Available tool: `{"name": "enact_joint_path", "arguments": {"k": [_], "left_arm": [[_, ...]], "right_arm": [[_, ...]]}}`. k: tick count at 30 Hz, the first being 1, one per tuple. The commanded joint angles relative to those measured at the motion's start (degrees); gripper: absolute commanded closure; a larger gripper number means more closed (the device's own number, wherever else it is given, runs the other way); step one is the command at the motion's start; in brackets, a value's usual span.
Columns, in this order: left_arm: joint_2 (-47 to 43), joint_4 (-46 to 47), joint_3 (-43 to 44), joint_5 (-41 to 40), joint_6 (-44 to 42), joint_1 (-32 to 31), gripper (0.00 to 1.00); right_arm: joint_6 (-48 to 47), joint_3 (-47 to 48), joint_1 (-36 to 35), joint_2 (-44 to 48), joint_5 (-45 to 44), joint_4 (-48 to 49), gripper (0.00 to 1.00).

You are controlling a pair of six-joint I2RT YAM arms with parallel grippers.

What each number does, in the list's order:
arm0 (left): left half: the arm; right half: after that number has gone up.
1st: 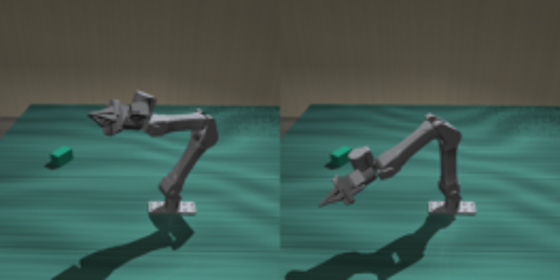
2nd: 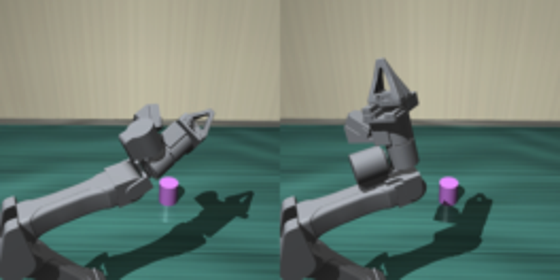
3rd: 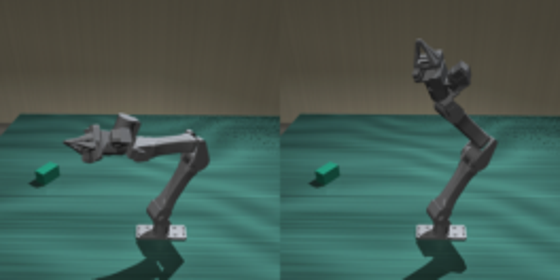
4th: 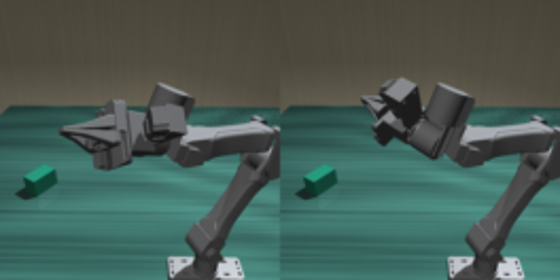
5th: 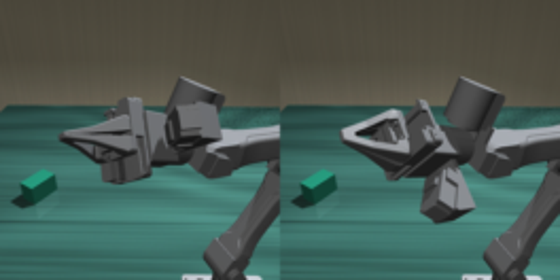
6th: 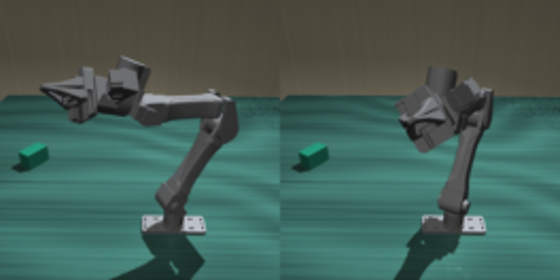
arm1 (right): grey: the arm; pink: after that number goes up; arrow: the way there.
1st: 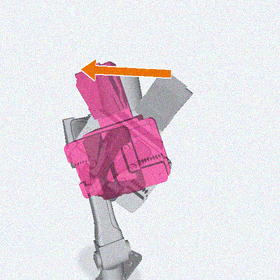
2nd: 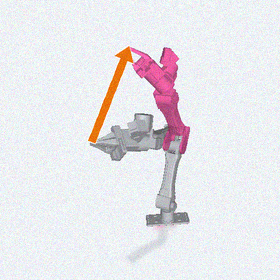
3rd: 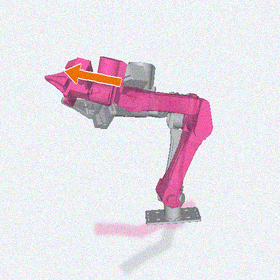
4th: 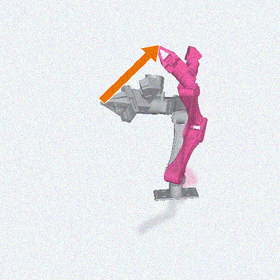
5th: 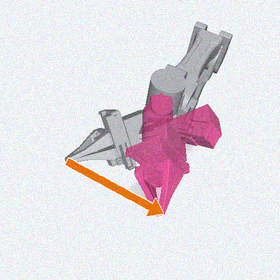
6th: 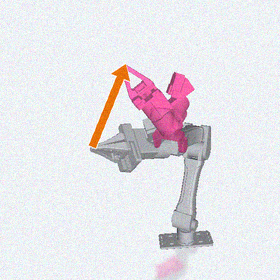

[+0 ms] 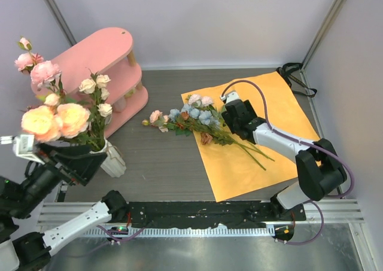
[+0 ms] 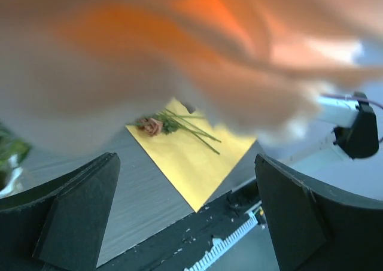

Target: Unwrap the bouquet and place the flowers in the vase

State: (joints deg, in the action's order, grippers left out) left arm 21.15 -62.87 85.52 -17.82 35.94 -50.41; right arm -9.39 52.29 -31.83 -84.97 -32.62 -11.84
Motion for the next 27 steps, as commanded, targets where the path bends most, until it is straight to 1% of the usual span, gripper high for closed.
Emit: {"name": "enact_joint_path", "arguments": {"k": [1, 3, 4, 5, 7, 9, 10, 13, 15, 17, 18, 20, 21, 23, 24, 26, 27], "left_arm": [[7.85, 7.4, -1.4, 14.02, -2.98, -0.21, 0.0], [11.09, 10.56, -1.4, 16.76, -4.38, -0.21, 0.0], [12.07, 11.53, -1.32, 17.55, -4.65, -0.3, 0.0], [12.95, 12.41, -1.4, 20.52, -4.65, -0.3, 0.0], [15.32, 15.14, -1.84, 22.65, -4.31, -0.3, 0.0], [16.55, 18.38, -3.33, 24.94, -3.34, -0.3, 0.0], [17.34, 19.53, -4.03, 25.81, -2.21, -0.21, 0.0], [19.01, 23.4, -6.85, 28.98, -0.53, -0.21, 0.0], [19.98, 23.5, -8.25, 29.86, -0.79, -0.21, 0.0], [21.91, 21.75, -8.7, 28.73, -1.84, -0.3, 0.0], [22.7, 19.22, -8.44, 27.68, -2.36, -0.21, 0.0], [24.81, 17.44, -8.35, 26.09, -3.07, -0.3, 0.01], [25.34, 16.91, -8.43, 26.0, -3.25, -0.21, 0.02], [26.05, 17.25, -8.87, 26.17, -3.25, -0.21, 0.04], [26.22, 18.3, -9.66, 26.17, -2.99, -0.3, 0.04], [26.31, 19.27, -10.45, 26.0, -2.55, -0.3, 0.04], [26.4, 20.06, -11.07, 26.0, -2.37, -0.3, 0.04]], "right_arm": [[-0.81, 1.94, 1.25, -2.13, 5.71, 3.04, 0.3], [-0.55, 0.71, 1.34, -3.01, 7.3, 5.41, 0.35], [-0.46, 0.44, 1.34, -3.97, 9.4, 7.25, 0.4], [-0.46, 0.09, 1.34, -4.32, 10.2, 8.4, 0.41], [-0.63, -1.05, 1.34, -5.72, 12.57, 11.47, 0.44], [-0.9, -0.7, 1.34, -6.87, 14.42, 11.48, 0.47], [-0.9, -0.61, 1.34, -8.27, 14.69, 13.4, 0.47], [-1.16, 0.7, 1.34, -10.82, 14.87, 12.2, 0.5], [-1.33, 0.62, 1.25, -12.23, 14.87, 12.54, 0.52], [-1.51, 0.27, 1.34, -13.02, 15.22, 13.59, 0.53], [-1.42, 0.35, 1.34, -13.55, 15.31, 13.77, 0.54], [-2.12, 0.53, 1.34, -14.52, 15.04, 14.12, 0.57], [-2.47, 1.05, 1.34, -15.31, 14.43, 13.95, 0.62], [-3.26, 1.14, 1.34, -15.66, 13.82, 14.38, 0.68], [-3.44, 1.49, 1.34, -15.67, 13.81, 14.47, 0.74], [-3.79, 1.5, 1.34, -15.32, 13.9, 14.38, 0.8], [-4.41, 1.15, 1.34, -14.97, 14.16, 14.56, 0.86]]}}
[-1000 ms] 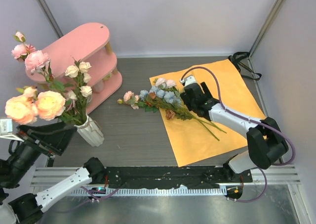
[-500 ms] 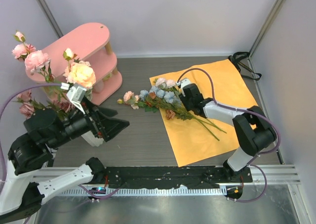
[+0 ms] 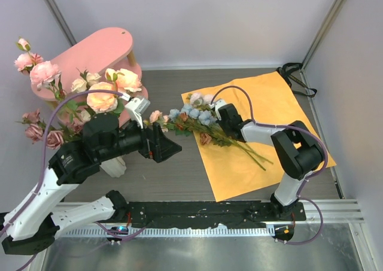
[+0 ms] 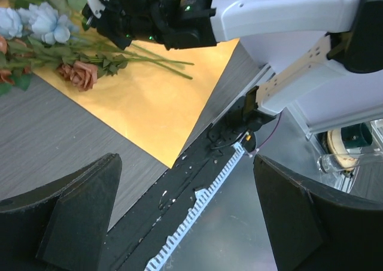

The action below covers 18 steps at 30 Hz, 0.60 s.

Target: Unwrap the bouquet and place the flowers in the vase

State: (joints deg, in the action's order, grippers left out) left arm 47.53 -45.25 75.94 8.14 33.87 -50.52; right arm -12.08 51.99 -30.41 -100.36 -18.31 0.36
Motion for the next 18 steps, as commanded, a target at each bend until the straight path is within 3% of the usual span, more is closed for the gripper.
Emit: {"name": "enact_joint_path", "arguments": {"k": [1, 6, 13, 16, 18], "left_arm": [[0.11, 2.71, -1.67, 0.12, -0.29, -0.1, 0.04], [0.72, 2.37, -1.85, -0.67, -0.38, -0.1, 0.04], [2.65, 3.33, -1.15, -0.85, -0.38, -0.19, 0.04], [2.66, 4.47, -0.97, -1.46, 0.23, -0.19, 0.04], [2.22, 6.05, -0.88, -1.9, 0.67, -0.1, 0.04]], "right_arm": [[-2.33, 1.36, -0.08, 1.38, 0.46, 2.71, 0.88], [-3.83, 1.1, -0.08, 7.18, -2.96, 1.84, 0.98], [-6.47, 1.53, -0.08, 19.49, -11.66, 6.05, 0.99], [-2.72, 4.78, -0.08, 25.2, -7.3, 2.29, 0.99], [1.25, 7.5, -0.17, 29.23, 4.42, -1.74, 0.99]]}}
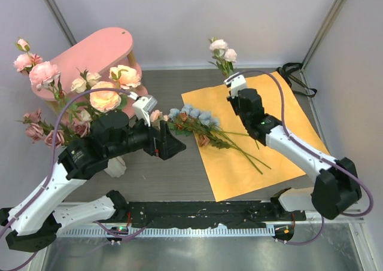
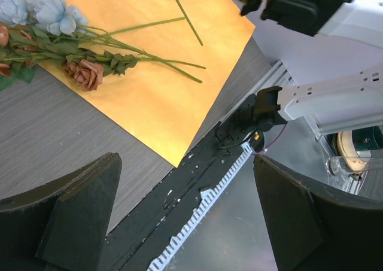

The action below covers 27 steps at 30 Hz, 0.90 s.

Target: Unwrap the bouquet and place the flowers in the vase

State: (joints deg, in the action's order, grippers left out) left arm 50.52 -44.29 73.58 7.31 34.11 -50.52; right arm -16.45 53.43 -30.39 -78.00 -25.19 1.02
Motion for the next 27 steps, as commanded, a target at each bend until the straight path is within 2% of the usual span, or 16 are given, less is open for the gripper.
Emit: {"name": "enact_joint_path", "arguments": {"k": [1, 2, 3, 4, 6, 8, 10, 11, 12, 14, 16, 18, 21, 23, 24, 27], "left_arm": [[-0.78, 5.79, 1.48, -1.77, 0.69, -0.19, 0.03], [-1.12, 7.1, 1.48, -2.21, 1.04, -0.19, 0.03], [-1.3, 7.9, 1.48, -2.82, 1.22, -0.19, 0.03], [-1.39, 8.78, 1.39, -3.35, 1.4, -0.1, 0.02], [-1.66, 11.33, 1.3, -3.97, 2.1, -0.1, 0.02], [-1.57, 12.82, 1.3, -5.37, 2.63, -0.1, 0.08], [-1.65, 13.53, 1.39, -6.78, 3.68, -0.19, 0.27], [-1.74, 13.97, 1.3, -6.78, 4.03, -0.19, 0.29], [-2.18, 14.58, 1.04, -8.52, 4.82, -0.1, 0.3], [-2.79, 16.78, -0.1, -8.46, 5.7, -0.1, 0.26], [-3.32, 18.53, -1.15, -7.93, 6.76, -0.1, 0.21], [-3.59, 18.45, -1.16, -8.54, 7.37, -0.19, 0.21], [-4.55, 17.4, -1.25, -9.59, 7.73, -0.1, 0.31], [-5.34, 17.05, -1.34, -9.86, 7.64, -0.19, 0.45], [-5.69, 16.96, -1.34, -9.86, 7.64, -0.19, 0.55], [-6.31, 15.91, -0.9, -10.38, 6.85, -0.19, 0.63]], "right_arm": [[7.64, 6.68, -0.11, 8.2, 16.26, -3.21, 0.99], [12.18, 7.04, -0.11, 9.26, 21.36, -3.56, 0.99], [14.4, 7.04, -0.19, 11.27, 33.94, -2.7, 0.99], [17.47, 6.52, -0.19, 12.33, 38.94, -1.38, 0.99], [28.18, 2.85, -1.15, 15.31, 50.52, 8.06, 0.99], [38.35, -1.89, -4.04, 17.17, 54.53, 15.99, 0.99], [42.18, -4.2, -7.47, 18.93, 55.16, 24.45, 0.99], [43.07, -5.34, -9.32, 19.28, 54.81, 26.21, 0.99], [42.64, -5.35, -14.03, 19.37, 54.29, 27.45, 0.99], [40.98, -4.92, -18.45, 19.29, 51.31, 27.2, 0.99], [39.92, -4.48, -22.58, 18.41, 49.54, 27.02, 0.99], [39.91, -3.95, -24.09, 17.88, 48.75, 27.28, 0.99], [39.83, -4.12, -26.21, 17.0, 48.13, 29.38, 0.99], [39.39, -3.95, -27.08, 16.3, 47.43, 29.4, 0.99], [39.39, -3.77, -27.26, 15.95, 47.51, 28.96, 0.99], [39.04, -3.07, -28.4, 15.16, 47.95, 28.78, 0.99]]}}
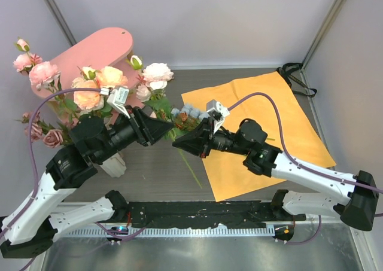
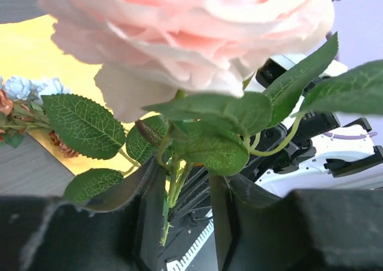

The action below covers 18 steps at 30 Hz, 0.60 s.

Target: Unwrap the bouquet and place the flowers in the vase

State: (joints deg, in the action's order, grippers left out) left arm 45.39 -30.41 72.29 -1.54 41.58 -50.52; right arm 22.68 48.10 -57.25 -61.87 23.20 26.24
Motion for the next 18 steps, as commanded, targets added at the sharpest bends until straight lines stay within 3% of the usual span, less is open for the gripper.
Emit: {"name": "enact_joint_path", "arguments": {"k": [1, 3, 4, 5, 6, 7, 10, 13, 18], "left_arm": [[-1.18, 0.89, 1.09, -2.32, -0.97, -0.1, 0.66], [-0.83, -0.43, 2.06, -2.33, -2.63, -0.19, 0.78], [-0.65, -2.26, 3.63, -3.2, -3.52, -0.1, 0.94], [-0.48, -3.33, 4.52, -3.81, -4.31, -0.19, 1.0], [-0.47, -4.47, 5.57, -4.6, -6.58, -0.1, 1.0], [-0.47, -7.35, 8.1, -5.39, -7.99, -0.1, 1.0], [-0.47, -14.64, 15.73, -9.79, -13.88, -0.19, 1.0], [-0.47, -21.51, 25.07, -14.09, -19.6, -0.1, 1.0], [-0.91, -25.65, 37.54, -14.72, -25.93, -0.19, 1.0]], "right_arm": [[-0.44, 2.44, -1.98, -1.06, -0.44, 3.73, 0.99], [-1.05, 2.62, -2.77, -1.41, -0.18, 4.08, 0.99], [-1.4, 2.7, -2.95, -1.5, 0.09, 4.0, 0.96], [-1.93, 3.23, -2.95, -1.68, 0.09, 3.56, 0.85], [-2.02, 3.49, -3.04, -1.68, -0.78, 1.29, 0.71], [-2.2, 3.84, -3.04, -1.42, -3.75, -0.12, 0.49], [-4.74, 3.85, -3.04, 0.59, -12.78, -6.1, 0.28], [-7.64, 2.54, -3.04, 3.58, -20.61, -10.23, 0.18], [-10.81, 0.6, -3.04, 7.02, -27.59, -13.23, 0.13]]}}
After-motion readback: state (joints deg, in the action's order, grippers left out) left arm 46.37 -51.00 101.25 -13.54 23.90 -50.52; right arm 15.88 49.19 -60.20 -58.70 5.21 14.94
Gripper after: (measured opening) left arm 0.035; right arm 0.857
